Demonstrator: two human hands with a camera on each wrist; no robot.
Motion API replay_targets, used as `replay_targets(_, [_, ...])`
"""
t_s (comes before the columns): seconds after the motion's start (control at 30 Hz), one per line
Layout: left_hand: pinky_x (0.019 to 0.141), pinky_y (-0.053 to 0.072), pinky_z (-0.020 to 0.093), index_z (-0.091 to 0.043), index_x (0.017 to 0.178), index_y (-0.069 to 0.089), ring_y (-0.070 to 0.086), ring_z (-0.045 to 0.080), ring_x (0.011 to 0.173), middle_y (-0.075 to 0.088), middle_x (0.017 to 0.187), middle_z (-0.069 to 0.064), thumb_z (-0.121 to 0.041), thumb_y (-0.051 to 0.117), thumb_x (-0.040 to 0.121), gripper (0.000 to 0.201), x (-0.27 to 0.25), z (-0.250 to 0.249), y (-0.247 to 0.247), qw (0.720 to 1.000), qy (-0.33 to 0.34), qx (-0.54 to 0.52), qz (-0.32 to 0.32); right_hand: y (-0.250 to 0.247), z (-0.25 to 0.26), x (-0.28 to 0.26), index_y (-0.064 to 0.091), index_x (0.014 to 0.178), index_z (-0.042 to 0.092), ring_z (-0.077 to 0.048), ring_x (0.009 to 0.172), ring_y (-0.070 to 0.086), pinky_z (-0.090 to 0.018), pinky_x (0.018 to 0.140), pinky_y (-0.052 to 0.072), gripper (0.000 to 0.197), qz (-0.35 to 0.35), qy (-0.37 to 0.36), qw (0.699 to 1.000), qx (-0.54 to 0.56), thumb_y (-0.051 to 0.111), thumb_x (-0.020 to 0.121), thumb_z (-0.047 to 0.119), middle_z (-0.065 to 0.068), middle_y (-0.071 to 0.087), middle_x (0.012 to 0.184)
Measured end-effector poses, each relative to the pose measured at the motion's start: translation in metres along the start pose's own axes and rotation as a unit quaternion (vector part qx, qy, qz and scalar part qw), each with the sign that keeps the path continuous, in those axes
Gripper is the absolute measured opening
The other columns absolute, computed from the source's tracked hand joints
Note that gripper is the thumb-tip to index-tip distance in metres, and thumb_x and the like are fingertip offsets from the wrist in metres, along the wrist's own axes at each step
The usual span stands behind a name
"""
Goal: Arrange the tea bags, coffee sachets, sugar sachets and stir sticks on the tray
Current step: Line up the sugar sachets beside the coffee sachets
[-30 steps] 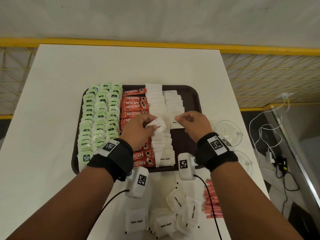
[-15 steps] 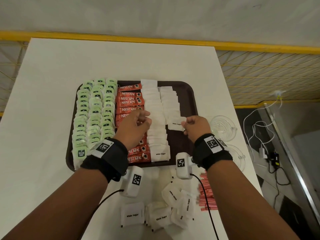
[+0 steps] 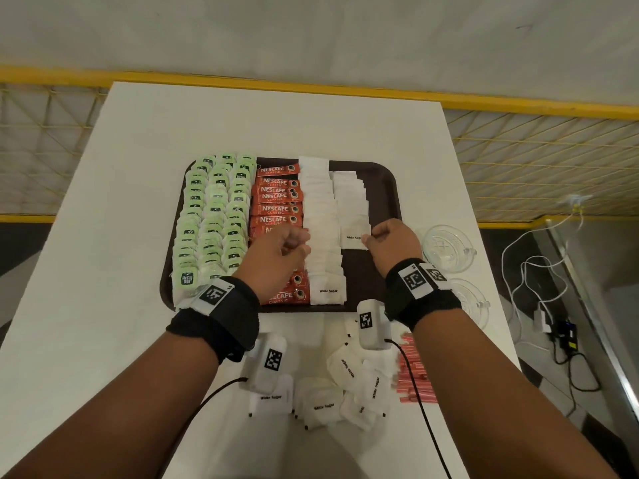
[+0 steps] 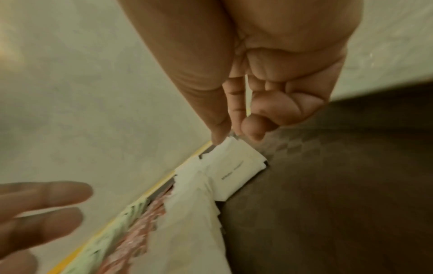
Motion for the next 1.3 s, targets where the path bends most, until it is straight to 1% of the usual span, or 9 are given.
replay_targets(0.2, [0.078, 0.05, 0.023, -0.023, 0.104, 0.066, 0.062, 0.006, 0.087, 0.066, 0.095, -0.011, -0.027, 0.059, 0.096, 0.011, -0.055, 0.003, 0.023, 0.993, 0.012, 0.079, 0.082, -0.013, 0.0, -0.084, 0.061, 0.097, 0.021, -0.009, 0.087, 0.058, -0.023, 0.075, 0.041, 0.018, 0.161, -0.111, 0.978, -0.078, 0.067, 0.088, 0.036, 0.007, 0.063, 0.093])
replay_targets(0.3, [0.075, 0.044, 0.017, -0.022, 0.103, 0.067, 0.057, -0.002, 0.085, 0.065, 0.099, -0.012, -0.028, 0.059, 0.095, 0.013, -0.086, 0.007, 0.038, 0.983, 0.019, 0.138, 0.122, -0.012, -0.025, -0.12, 0.061, 0.099, 0.022, -0.012, 0.09, 0.058, -0.025, 0.078, 0.044, 0.019, 0.228, -0.131, 0.953, -0.152, 0.068, 0.087, 0.036, 0.006, 0.064, 0.096])
replay_targets(0.4, [0.074, 0.043, 0.02, -0.024, 0.104, 0.065, 0.057, 0.001, 0.083, 0.063, 0.101, -0.01, -0.032, 0.062, 0.093, 0.015, -0.112, 0.012, 0.05, 0.965, 0.004, 0.219, 0.146, -0.011, -0.057, -0.148, 0.059, 0.101, 0.027, -0.014, 0.093, 0.056, -0.026, 0.079, 0.043, 0.023, 0.259, -0.134, 0.932, -0.215, 0.069, 0.085, 0.04, 0.005, 0.061, 0.102])
replay_targets(0.53, [0.093, 0.045, 0.027, -0.022, 0.128, 0.054, 0.055, 0.013, 0.105, 0.056, 0.124, -0.003, -0.041, 0.065, 0.09, 0.044, -0.144, 0.025, 0.067, 0.922, -0.015, 0.34, 0.187, -0.013, -0.083, -0.174, 0.055, 0.124, 0.02, -0.022, 0.112, 0.054, -0.032, 0.093, 0.043, 0.044, 0.241, -0.144, 0.916, -0.286, 0.064, 0.088, 0.044, -0.003, 0.056, 0.123])
replay_targets(0.67, [0.106, 0.04, 0.039, -0.022, 0.144, 0.038, 0.044, 0.022, 0.127, 0.045, 0.141, 0.001, -0.046, 0.063, 0.09, 0.064, -0.165, 0.03, 0.085, 0.889, -0.004, 0.426, 0.167, -0.007, -0.089, -0.187, 0.053, 0.123, 0.013, -0.028, 0.119, 0.049, -0.037, 0.099, 0.041, 0.053, 0.198, -0.161, 0.911, -0.323, 0.059, 0.088, 0.053, -0.01, 0.05, 0.129])
replay_targets(0.8, [0.104, 0.042, 0.042, -0.02, 0.143, 0.037, 0.042, 0.025, 0.127, 0.043, 0.142, 0.002, -0.041, 0.062, 0.091, 0.061, -0.171, 0.029, 0.094, 0.868, -0.01, 0.475, 0.145, 0.002, -0.083, -0.199, 0.055, 0.122, 0.013, -0.029, 0.121, 0.045, -0.041, 0.1, 0.042, 0.056, 0.189, -0.201, 0.895, -0.352, 0.058, 0.087, 0.056, -0.01, 0.047, 0.129])
replay_targets(1.0, [0.097, 0.046, 0.041, -0.017, 0.136, 0.045, 0.048, 0.027, 0.119, 0.047, 0.132, 0.006, -0.04, 0.067, 0.088, 0.057, -0.171, 0.031, 0.096, 0.861, -0.045, 0.492, 0.123, 0.009, -0.085, -0.201, 0.05, 0.124, 0.016, -0.029, 0.119, 0.045, -0.042, 0.096, 0.044, 0.043, 0.165, -0.215, 0.893, -0.359, 0.051, 0.094, 0.046, -0.009, 0.048, 0.129])
replay_targets(1.17, [0.094, 0.048, 0.042, -0.015, 0.129, 0.049, 0.051, 0.029, 0.113, 0.046, 0.127, 0.008, -0.039, 0.073, 0.083, 0.058, -0.167, 0.031, 0.097, 0.858, -0.08, 0.491, 0.126, 0.015, -0.083, -0.203, 0.048, 0.124, 0.018, -0.029, 0.116, 0.048, -0.042, 0.096, 0.045, 0.049, 0.192, -0.207, 0.898, -0.336, 0.063, 0.087, 0.046, -0.007, 0.053, 0.124])
replay_targets(1.3, [0.09, 0.049, 0.039, -0.017, 0.124, 0.052, 0.055, 0.028, 0.11, 0.055, 0.122, 0.005, -0.037, 0.073, 0.083, 0.05, -0.166, 0.033, 0.098, 0.858, -0.087, 0.49, 0.129, 0.021, -0.085, -0.203, 0.049, 0.121, 0.019, -0.028, 0.111, 0.052, -0.041, 0.091, 0.048, 0.053, 0.209, -0.19, 0.896, -0.343, 0.068, 0.082, 0.049, -0.006, 0.057, 0.12])
Point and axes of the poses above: each hand's wrist, its own x-axis towards the middle knuckle, its own y-axis out of the palm, z = x × y, the point moved 4 cm from there along x, towards the middle knuckle
